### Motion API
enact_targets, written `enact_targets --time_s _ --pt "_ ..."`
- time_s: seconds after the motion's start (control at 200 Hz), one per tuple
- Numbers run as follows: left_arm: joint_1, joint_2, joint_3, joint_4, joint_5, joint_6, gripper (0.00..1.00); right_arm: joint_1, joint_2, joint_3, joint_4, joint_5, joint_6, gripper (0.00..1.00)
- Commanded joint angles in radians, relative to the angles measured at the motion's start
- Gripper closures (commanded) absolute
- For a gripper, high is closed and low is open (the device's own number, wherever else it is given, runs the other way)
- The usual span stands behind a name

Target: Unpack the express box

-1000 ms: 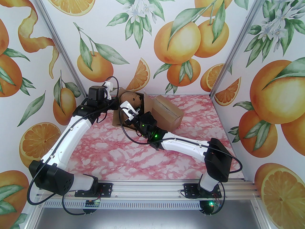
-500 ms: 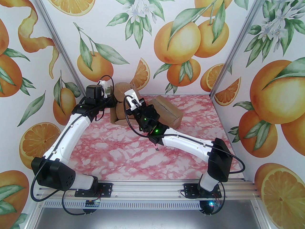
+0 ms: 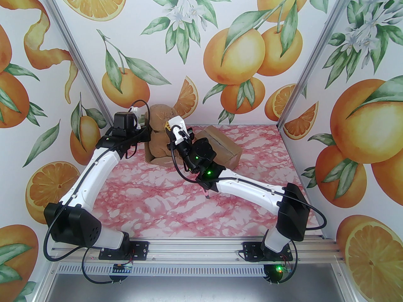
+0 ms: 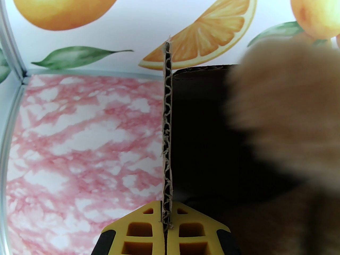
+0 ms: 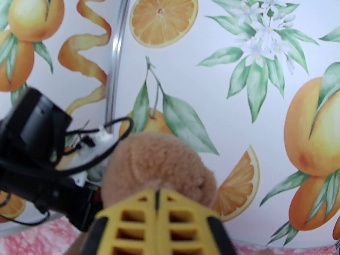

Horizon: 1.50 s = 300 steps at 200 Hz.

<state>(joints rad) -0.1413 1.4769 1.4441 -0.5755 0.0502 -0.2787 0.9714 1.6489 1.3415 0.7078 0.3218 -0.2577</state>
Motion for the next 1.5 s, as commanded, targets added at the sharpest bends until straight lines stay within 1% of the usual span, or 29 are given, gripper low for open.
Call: enact_targets --time_s 0.0,0.085,0.21,0.335,0.38,0.465,0.515,0.635,0.796,0.901,1.086,1.126,1.306,1.406,1.496 --pt "0.017 0.001 0.041 -0.015 -0.035 0.021 1.00 -0.020 -0.084 -0.031 0.198 -0.070 0.038 1.00" --pt "0.016 0.003 0.042 -0.022 -0.042 0.025 1.00 -0.033 -0.105 -0.039 0.201 -0.072 0.068 1.00" --pt "0.020 0.009 0.054 -0.054 -0.071 0.043 1.00 -0.042 -0.142 -0.051 0.191 -0.071 0.071 1.00" --pt "0.050 0.014 0.079 -0.107 -0.085 0.071 1.00 -0.056 -0.192 -0.094 0.193 -0.070 0.068 1.00" --pt "0.073 0.014 0.087 -0.121 -0.065 0.078 1.00 -0.064 -0.208 -0.128 0.229 -0.077 0.060 1.00" --pt "0.122 0.035 0.122 -0.168 -0.008 0.120 1.00 -0.092 -0.237 -0.181 0.261 -0.041 0.091 1.00" --pt "0.142 0.057 0.158 -0.217 0.010 0.152 1.00 -0.106 -0.250 -0.189 0.223 -0.022 0.110 1.00" --pt "0.187 0.116 0.250 -0.329 0.054 0.224 1.00 -0.121 -0.249 -0.161 0.067 -0.007 0.122 1.00" --pt "0.258 0.165 0.302 -0.407 0.141 0.272 1.00 -0.121 -0.222 -0.148 0.012 -0.013 0.115 1.00" --pt "0.288 0.192 0.313 -0.438 0.150 0.288 1.00 -0.122 -0.217 -0.144 -0.005 -0.033 0.126 1.00" --pt "0.326 0.231 0.323 -0.442 0.150 0.298 1.00 -0.122 -0.138 -0.114 -0.045 -0.075 0.181 1.00" --pt "0.331 0.241 0.333 -0.444 0.156 0.331 1.00 -0.121 -0.115 -0.113 -0.045 -0.080 0.190 1.00" --pt "0.353 0.299 0.415 -0.495 0.116 0.396 1.00 -0.120 0.000 -0.093 -0.006 -0.113 0.234 1.00" --pt "0.380 0.307 0.416 -0.490 0.122 0.403 1.00 -0.120 0.075 -0.056 -0.002 -0.135 0.260 1.00" --pt "0.397 0.309 0.414 -0.491 0.112 0.427 1.00 -0.116 0.137 -0.026 0.006 -0.181 0.268 1.00"
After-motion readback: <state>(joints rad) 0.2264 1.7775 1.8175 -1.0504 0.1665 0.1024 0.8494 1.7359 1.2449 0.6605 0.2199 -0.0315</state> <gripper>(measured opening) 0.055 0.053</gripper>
